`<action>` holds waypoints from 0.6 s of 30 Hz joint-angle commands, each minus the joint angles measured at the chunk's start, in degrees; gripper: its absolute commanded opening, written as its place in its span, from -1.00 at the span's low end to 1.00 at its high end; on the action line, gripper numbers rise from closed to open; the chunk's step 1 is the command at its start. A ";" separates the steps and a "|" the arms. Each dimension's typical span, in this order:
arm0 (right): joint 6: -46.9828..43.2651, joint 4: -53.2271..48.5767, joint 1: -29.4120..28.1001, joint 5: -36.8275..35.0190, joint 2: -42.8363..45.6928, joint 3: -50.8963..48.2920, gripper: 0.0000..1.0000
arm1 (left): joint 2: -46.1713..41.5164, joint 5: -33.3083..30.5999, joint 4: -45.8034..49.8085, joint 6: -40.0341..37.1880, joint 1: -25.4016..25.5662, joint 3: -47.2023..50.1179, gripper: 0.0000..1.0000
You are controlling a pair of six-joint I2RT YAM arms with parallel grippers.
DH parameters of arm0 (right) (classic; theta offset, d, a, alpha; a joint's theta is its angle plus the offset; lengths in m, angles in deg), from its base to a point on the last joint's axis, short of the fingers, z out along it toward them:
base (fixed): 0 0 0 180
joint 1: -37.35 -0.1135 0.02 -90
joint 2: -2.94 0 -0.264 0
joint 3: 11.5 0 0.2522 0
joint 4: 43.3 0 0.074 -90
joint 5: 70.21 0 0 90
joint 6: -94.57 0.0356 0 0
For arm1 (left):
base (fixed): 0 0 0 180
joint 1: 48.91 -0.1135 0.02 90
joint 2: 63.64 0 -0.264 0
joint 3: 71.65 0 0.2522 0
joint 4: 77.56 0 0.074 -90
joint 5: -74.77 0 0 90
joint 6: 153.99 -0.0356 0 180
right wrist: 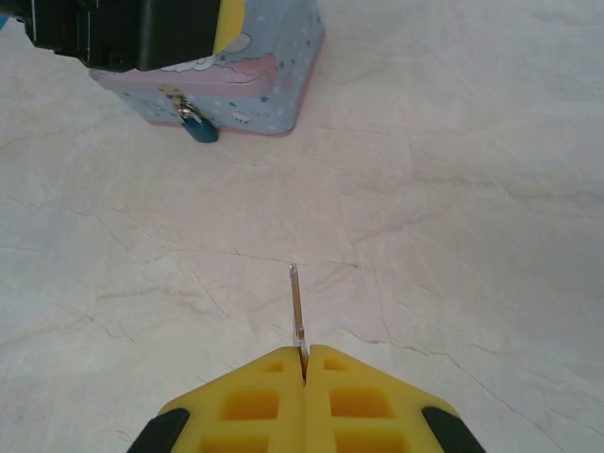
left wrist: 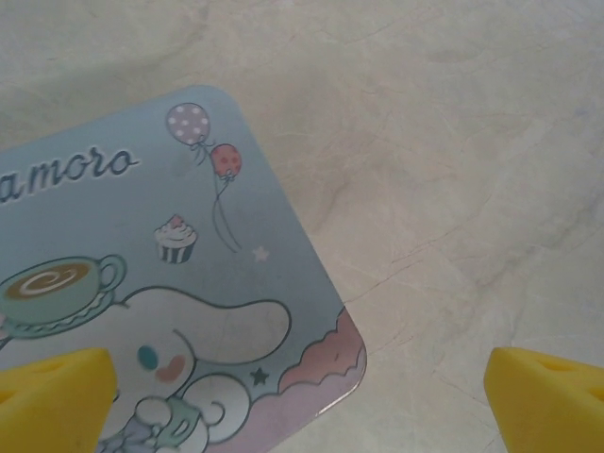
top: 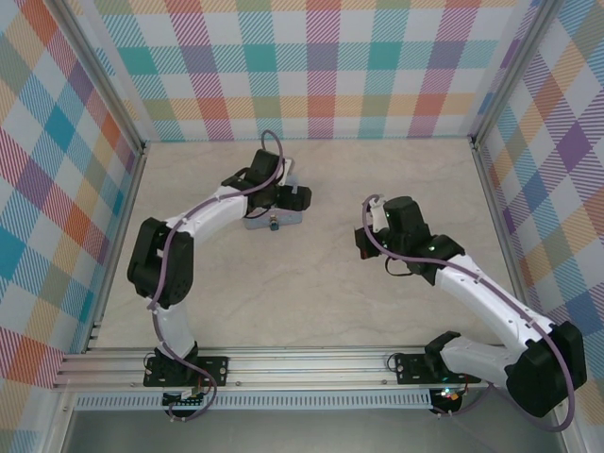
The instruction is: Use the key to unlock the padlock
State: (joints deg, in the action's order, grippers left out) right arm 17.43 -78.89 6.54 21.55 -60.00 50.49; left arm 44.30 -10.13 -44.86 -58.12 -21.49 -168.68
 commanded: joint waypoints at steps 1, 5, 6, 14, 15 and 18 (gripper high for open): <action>1.43 -1.46 0.40 -1.91 1.28 -0.85 -0.97 | 2.98 2.36 4.16 -2.59 0.97 -3.63 1.00; 1.76 -1.54 0.49 -2.23 1.50 -0.77 -0.97 | 6.18 2.13 6.70 -3.29 1.53 -6.41 1.00; 1.72 -1.68 0.57 -2.39 1.41 -0.63 -0.97 | 6.58 2.10 7.19 -3.41 1.65 -6.62 1.00; 2.85 -3.33 2.18 -3.62 1.06 0.23 -0.98 | 4.99 2.67 9.21 -3.24 3.66 -2.80 1.00; 3.14 -3.59 2.73 -3.52 1.21 0.20 -0.98 | 4.17 2.81 9.04 -3.02 4.01 -1.68 1.00; 3.95 -3.60 4.78 -2.25 1.96 -0.04 -0.98 | 1.43 2.98 8.04 -1.74 5.45 2.01 1.00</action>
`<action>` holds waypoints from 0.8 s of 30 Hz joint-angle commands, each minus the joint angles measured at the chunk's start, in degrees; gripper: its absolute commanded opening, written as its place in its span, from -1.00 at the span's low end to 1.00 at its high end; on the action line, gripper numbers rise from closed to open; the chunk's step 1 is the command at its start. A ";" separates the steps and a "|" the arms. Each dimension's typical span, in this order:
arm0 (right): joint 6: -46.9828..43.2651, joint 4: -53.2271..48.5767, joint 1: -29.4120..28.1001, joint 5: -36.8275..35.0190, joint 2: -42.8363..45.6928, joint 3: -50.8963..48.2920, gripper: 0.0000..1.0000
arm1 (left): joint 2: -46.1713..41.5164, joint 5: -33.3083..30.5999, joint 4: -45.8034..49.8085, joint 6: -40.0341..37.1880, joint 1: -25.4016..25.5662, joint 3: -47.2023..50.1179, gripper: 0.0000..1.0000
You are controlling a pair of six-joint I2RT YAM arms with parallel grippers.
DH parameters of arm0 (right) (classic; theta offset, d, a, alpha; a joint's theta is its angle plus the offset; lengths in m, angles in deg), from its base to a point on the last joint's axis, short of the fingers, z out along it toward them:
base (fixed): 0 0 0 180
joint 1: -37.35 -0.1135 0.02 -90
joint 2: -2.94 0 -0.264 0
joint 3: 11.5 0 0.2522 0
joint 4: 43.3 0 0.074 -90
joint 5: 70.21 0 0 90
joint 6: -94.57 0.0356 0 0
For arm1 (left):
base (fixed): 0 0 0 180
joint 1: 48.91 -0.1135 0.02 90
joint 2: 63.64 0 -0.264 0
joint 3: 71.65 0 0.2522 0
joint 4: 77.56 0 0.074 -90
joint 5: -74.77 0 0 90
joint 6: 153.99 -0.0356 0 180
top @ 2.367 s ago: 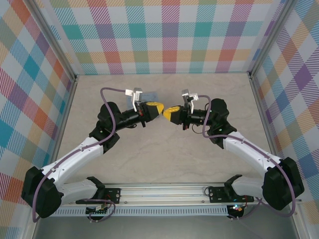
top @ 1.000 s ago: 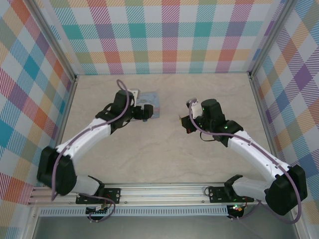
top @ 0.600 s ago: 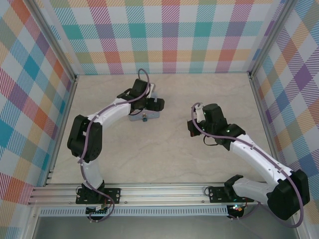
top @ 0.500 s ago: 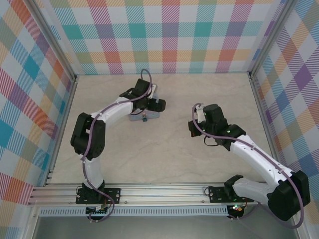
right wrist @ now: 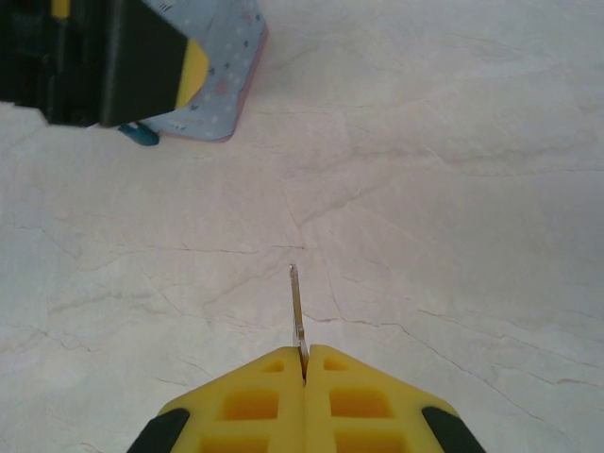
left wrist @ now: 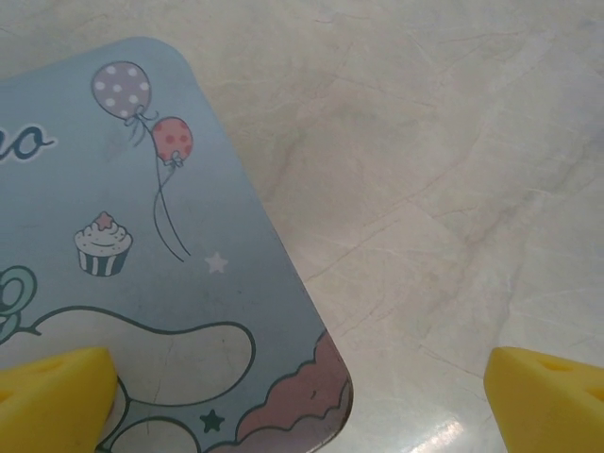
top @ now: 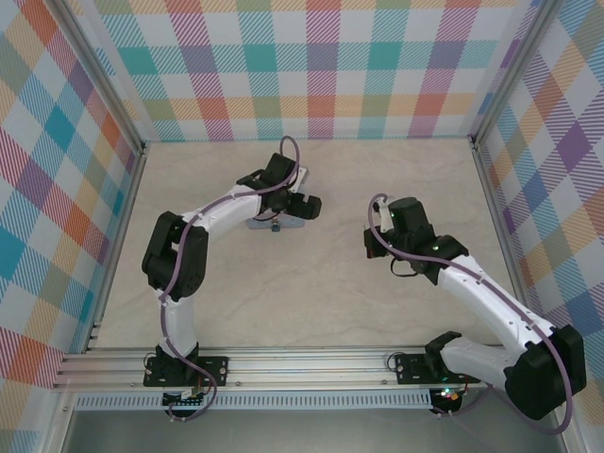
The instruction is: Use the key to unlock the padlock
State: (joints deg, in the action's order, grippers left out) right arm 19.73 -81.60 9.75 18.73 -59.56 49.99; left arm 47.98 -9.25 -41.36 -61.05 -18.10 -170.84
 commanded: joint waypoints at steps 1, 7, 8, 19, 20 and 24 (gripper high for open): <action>1.91 -0.82 2.21 1.06 1.83 0.29 -0.98 | -3.05 2.11 4.36 1.55 2.56 5.27 1.00; 3.36 0.05 5.47 3.97 3.00 -1.22 -0.98 | -9.48 1.85 1.92 5.74 6.46 12.99 1.00; 3.39 0.08 5.59 4.16 3.08 -1.35 -0.98 | -10.69 1.89 1.11 6.78 7.06 14.50 1.00; 3.53 0.21 5.97 5.28 1.49 -0.90 -0.98 | -12.94 3.42 -2.86 11.40 12.43 17.60 1.00; 3.59 0.06 6.10 5.28 1.50 -0.82 -0.98 | -12.76 3.65 -3.03 11.36 12.52 17.49 1.00; 3.65 -0.19 6.14 5.63 1.57 -1.10 -0.98 | -13.79 3.68 -3.70 10.95 12.52 17.25 1.00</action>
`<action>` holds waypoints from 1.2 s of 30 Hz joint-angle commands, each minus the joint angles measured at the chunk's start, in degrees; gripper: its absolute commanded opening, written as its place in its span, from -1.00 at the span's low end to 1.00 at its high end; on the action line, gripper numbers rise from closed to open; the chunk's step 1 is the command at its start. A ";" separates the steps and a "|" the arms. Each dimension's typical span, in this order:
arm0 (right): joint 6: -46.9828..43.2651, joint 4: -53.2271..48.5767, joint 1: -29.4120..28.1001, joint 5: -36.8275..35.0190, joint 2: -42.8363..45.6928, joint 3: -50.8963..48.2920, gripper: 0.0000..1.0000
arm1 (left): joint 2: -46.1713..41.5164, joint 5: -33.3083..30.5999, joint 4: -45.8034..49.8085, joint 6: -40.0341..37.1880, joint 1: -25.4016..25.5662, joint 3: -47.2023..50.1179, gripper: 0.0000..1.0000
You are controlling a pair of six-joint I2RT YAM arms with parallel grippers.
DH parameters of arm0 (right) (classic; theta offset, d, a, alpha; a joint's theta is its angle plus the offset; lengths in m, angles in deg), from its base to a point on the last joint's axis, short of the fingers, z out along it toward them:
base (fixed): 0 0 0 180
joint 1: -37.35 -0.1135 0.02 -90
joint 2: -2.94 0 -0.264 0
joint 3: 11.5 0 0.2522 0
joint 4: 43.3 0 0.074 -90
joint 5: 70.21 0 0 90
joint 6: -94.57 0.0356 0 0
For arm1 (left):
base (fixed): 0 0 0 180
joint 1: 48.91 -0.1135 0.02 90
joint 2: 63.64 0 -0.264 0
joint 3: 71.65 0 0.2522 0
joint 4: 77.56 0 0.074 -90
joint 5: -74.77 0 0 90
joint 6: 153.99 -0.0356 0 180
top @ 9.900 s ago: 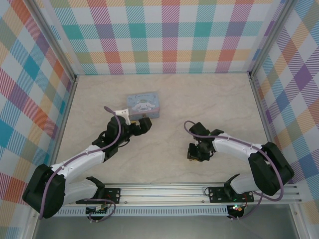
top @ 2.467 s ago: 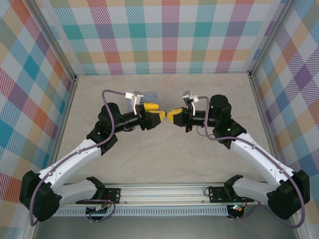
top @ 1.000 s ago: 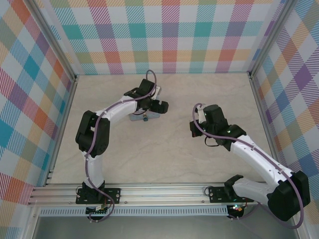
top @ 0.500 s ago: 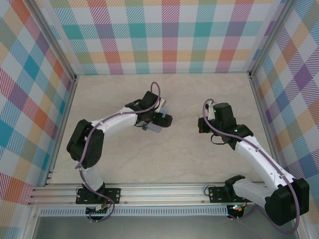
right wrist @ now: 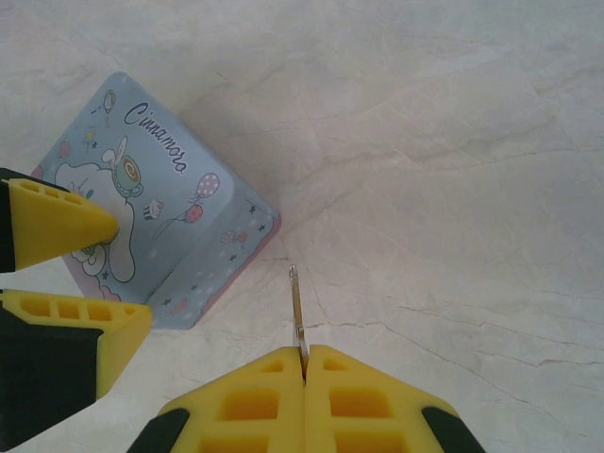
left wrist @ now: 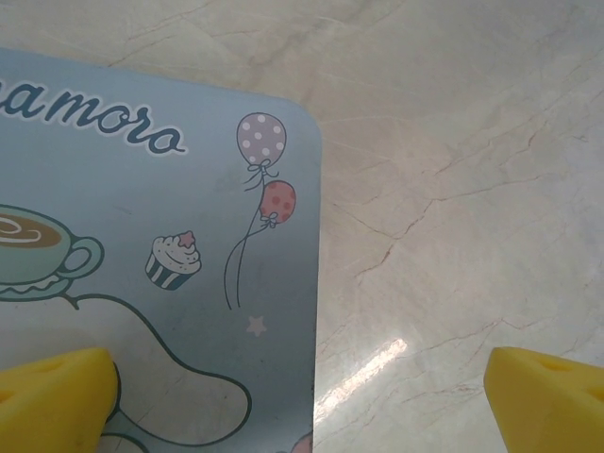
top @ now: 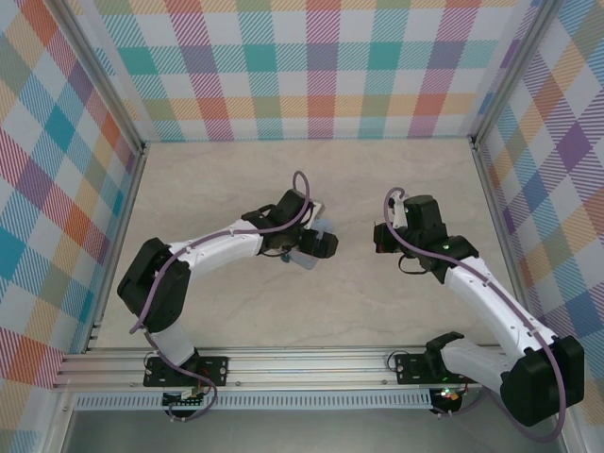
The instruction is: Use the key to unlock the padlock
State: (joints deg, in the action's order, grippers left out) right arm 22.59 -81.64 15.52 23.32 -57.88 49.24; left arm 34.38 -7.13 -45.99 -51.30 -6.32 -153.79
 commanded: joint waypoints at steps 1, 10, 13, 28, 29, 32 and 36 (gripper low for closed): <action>0.69 -0.16 0.38 1.28 -0.03 -0.46 -0.98 | -1.10 1.53 0.67 1.03 0.74 0.26 1.00; -0.30 6.15 0.29 8.67 0.79 -2.84 -0.97 | -19.23 2.14 -4.05 -1.49 -4.63 9.41 1.00; -0.23 8.17 0.38 11.11 -0.10 -3.21 -0.97 | -25.46 5.50 -6.18 -0.39 -9.14 16.04 1.00; -1.14 13.74 0.38 14.44 -2.17 -4.03 -0.97 | -26.66 13.61 -32.70 5.61 -15.79 40.68 0.75; -1.23 14.04 0.36 14.40 -1.91 -4.45 -0.97 | -25.93 13.78 -36.43 5.96 -15.76 41.99 0.73; -1.47 15.21 0.38 14.14 -1.23 -5.59 -0.97 | -23.75 13.11 -44.40 5.95 -15.78 44.43 0.64; -1.60 15.60 0.38 13.96 -0.58 -6.33 -0.97 | -19.99 12.86 -47.75 4.86 -15.83 44.22 0.57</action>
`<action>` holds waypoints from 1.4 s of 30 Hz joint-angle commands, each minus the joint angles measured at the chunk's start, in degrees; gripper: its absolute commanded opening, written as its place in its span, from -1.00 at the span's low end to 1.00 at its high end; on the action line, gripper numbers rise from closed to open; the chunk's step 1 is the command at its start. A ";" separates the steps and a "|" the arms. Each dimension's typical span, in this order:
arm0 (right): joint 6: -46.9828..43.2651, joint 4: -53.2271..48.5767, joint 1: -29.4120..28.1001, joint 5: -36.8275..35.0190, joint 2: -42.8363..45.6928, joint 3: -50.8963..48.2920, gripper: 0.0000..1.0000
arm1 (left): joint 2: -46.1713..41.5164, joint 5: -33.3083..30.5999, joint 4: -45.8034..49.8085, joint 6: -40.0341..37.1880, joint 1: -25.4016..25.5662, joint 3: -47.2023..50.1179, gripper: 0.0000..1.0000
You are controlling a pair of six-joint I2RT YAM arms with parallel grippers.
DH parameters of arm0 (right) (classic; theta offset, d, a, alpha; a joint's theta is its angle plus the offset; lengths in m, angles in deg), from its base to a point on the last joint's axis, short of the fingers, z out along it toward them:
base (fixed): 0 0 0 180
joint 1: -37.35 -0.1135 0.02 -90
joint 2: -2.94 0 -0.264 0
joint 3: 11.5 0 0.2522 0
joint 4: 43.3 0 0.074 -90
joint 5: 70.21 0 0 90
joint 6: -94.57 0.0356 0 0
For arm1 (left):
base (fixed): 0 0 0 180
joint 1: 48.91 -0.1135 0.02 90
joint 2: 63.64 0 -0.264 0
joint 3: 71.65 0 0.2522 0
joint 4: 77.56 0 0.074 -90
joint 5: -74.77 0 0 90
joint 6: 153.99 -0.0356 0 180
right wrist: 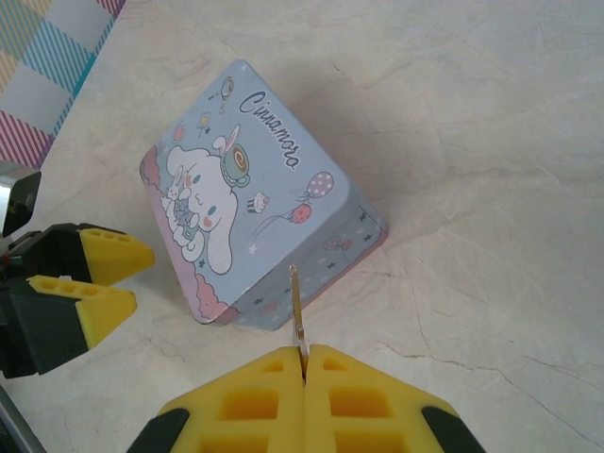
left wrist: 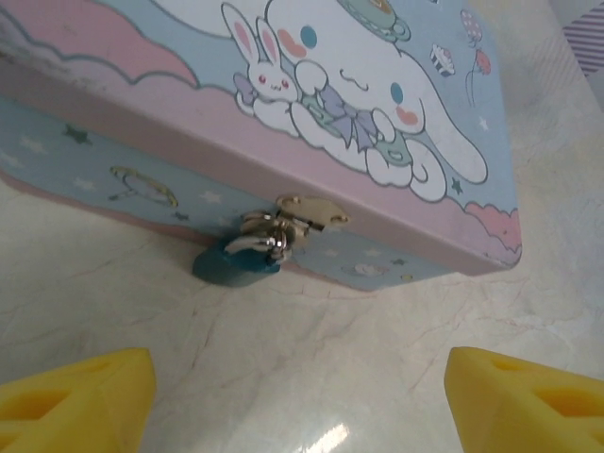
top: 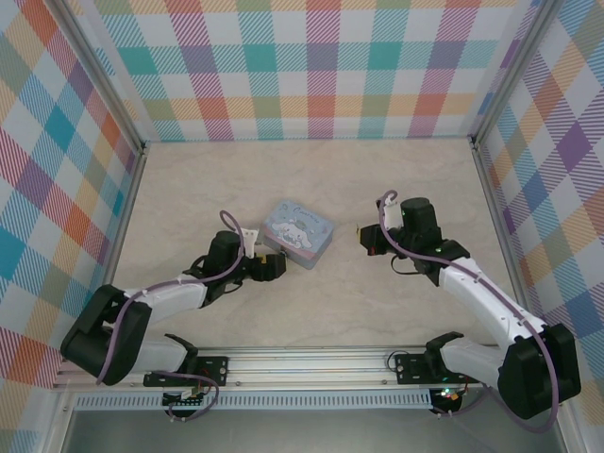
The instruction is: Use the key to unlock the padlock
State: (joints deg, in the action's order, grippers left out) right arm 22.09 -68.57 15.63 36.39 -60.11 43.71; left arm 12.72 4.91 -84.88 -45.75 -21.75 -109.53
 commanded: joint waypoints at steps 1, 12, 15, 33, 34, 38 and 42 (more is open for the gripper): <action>-1.20 2.50 0.25 0.74 1.79 -0.79 -0.97 | 2.79 0.89 -9.76 -0.80 -0.35 -0.06 0.54; -1.63 1.74 0.23 0.19 2.57 -1.11 -0.97 | 12.77 1.76 -20.37 0.08 -0.35 0.20 0.19; -2.06 1.16 0.27 0.18 2.48 -0.80 -0.97 | 15.30 1.53 -23.14 0.23 -0.37 0.34 0.12; -2.40 1.23 0.27 0.43 2.93 -0.82 -0.97 | 22.31 2.16 -29.37 -0.05 0.09 0.39 0.08; -2.45 1.23 0.27 0.45 3.02 -0.84 -0.96 | 22.55 2.54 -29.45 -0.12 0.18 0.33 0.08; -2.43 1.45 0.26 0.60 3.12 -1.06 -0.96 | 23.18 3.50 -29.24 0.26 0.76 0.03 0.06; -2.40 1.76 0.27 0.77 3.46 -1.45 -0.96 | 23.82 3.91 -28.93 0.46 1.61 0.00 0.05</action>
State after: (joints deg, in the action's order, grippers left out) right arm 20.38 -68.24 15.63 36.37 -57.66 43.06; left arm 34.69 6.16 -113.88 -45.36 -21.57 -109.53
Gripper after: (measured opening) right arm 0.060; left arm 0.527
